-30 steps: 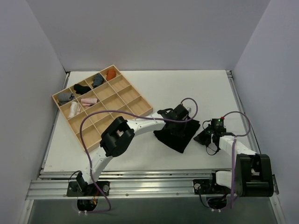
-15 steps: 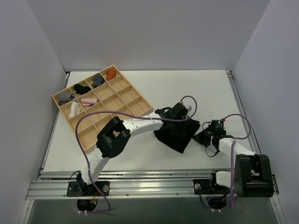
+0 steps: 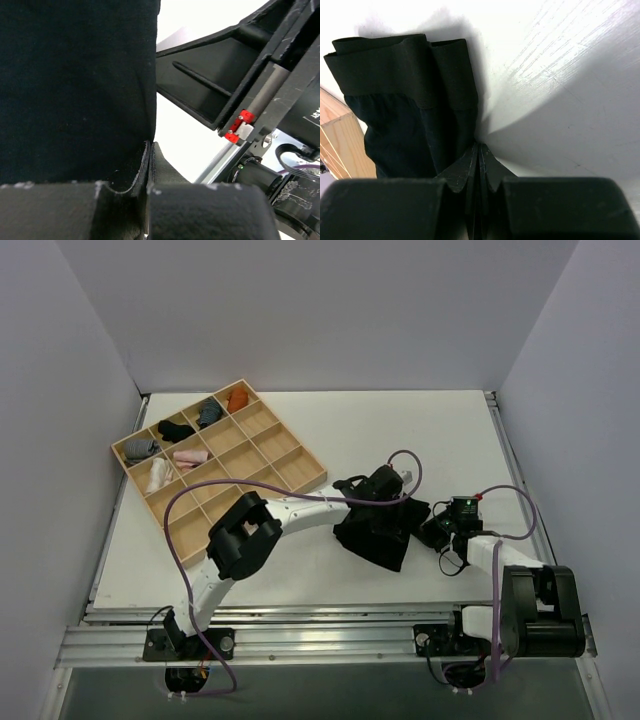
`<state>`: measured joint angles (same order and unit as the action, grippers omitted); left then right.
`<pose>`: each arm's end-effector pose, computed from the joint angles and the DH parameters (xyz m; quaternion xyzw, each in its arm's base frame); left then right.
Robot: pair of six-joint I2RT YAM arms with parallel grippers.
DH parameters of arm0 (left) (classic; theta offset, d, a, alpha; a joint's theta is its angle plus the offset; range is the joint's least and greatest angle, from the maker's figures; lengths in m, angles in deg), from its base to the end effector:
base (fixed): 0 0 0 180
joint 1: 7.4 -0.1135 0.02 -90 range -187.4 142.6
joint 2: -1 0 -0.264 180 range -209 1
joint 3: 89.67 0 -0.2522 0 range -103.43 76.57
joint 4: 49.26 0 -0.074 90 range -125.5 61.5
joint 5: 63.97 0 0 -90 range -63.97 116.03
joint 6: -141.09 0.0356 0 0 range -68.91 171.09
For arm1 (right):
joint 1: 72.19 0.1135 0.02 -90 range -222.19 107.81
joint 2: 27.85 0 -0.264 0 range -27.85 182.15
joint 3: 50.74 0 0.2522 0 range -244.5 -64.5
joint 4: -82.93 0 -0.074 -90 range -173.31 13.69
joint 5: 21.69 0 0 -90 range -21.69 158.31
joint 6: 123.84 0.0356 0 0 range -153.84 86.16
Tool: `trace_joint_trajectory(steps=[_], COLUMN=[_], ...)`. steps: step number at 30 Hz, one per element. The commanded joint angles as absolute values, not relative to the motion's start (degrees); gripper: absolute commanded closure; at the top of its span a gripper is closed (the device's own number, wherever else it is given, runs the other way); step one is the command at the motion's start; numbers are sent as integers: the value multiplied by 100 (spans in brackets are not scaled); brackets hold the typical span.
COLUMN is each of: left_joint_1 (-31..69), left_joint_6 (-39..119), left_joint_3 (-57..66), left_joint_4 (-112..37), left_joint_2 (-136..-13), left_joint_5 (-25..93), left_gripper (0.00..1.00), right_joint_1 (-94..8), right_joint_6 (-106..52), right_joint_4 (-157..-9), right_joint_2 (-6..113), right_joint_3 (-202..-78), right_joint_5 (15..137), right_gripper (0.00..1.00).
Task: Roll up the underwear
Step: Fold the underwear
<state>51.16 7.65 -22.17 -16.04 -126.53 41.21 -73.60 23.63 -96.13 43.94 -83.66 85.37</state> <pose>0.2510 -0.4285 0.1766 0.1685 0.9119 -0.3522 0.1264 0.2170 0.0051 0.1368 0.3854 0.8109 0.3157 0.3071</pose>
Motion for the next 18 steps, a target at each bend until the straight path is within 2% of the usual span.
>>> trace_joint_trajectory(steps=[1, 7, 9, 10, 11, 13, 16, 18], left_joint_1=[5149, 5175, 5175, 5166, 5149, 5070, 4903, 4833], left_joint_6=[653, 495, 469, 477, 556, 618, 740, 829], left_joint_3=[-2336, -2178, -2196, -2196, -2187, -2161, -2020, -1863], left_joint_4=[-1898, -2038, -1977, -1942, -1890, -1828, -1757, -1591], left_joint_2=[-12688, -12855, -12908, -12900, -12821, -12698, -12347, -12004], left_joint_5=[4281, 4343, 4395, 4396, 4387, 4334, 4360, 4247], left_gripper=[98, 97, 91, 89, 87, 79, 65, 59], right_joint_1=[-7307, -7307, -7307, -7316, -7325, -7325, -7307, -7307], right_joint_6=[2373, 2338, 2163, 2092, 2031, 1872, 1741, 1609], right_joint_4=[-9316, -8991, -8465, -8315, -7826, -7541, -7058, -6811], right_joint_2=[4518, 4308, 4115, 3940, 3851, 3527, 3044, 2849], right_joint_3=[-8234, -8304, -8497, -8585, -8682, -8902, -9069, -9104], right_joint_5=[8317, 8273, 8142, 8080, 8019, 7939, 8009, 8140], right_gripper=[100, 100, 100, 91, 87, 77, 69, 67])
